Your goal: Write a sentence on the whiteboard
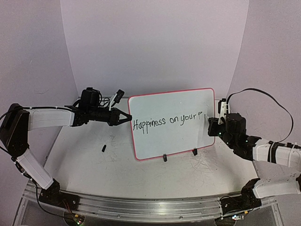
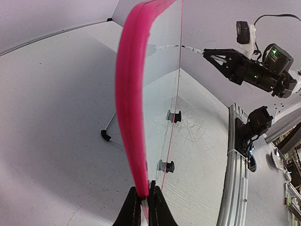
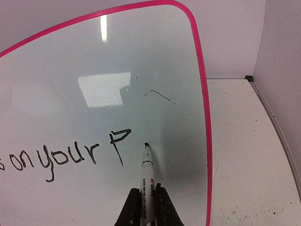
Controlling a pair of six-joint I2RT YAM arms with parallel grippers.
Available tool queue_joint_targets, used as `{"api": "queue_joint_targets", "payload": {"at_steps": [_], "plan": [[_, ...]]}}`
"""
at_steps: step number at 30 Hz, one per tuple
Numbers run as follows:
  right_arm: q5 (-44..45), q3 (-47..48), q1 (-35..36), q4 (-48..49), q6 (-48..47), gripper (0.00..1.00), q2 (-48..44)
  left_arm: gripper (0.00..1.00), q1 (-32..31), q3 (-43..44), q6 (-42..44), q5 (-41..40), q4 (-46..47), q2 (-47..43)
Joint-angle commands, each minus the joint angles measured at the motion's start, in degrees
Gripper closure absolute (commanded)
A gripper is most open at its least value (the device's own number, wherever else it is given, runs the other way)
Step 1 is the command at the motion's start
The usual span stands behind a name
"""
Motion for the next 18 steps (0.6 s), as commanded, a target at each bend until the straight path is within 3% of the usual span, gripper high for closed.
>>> {"api": "queue_joint_targets", "payload": {"at_steps": [1,18], "plan": [[1.76,1.78,-0.42,3.69,-0.06,1.0,1.13,1.0,-1.33,2.14,2.67,1.9,-1.34,-1.52],[-0.71,2.76,-0.52,5.45,-1.46,1.0,2.76,1.0,-1.33,2.14,2.86,1.78,-1.59,-1.79]]}}
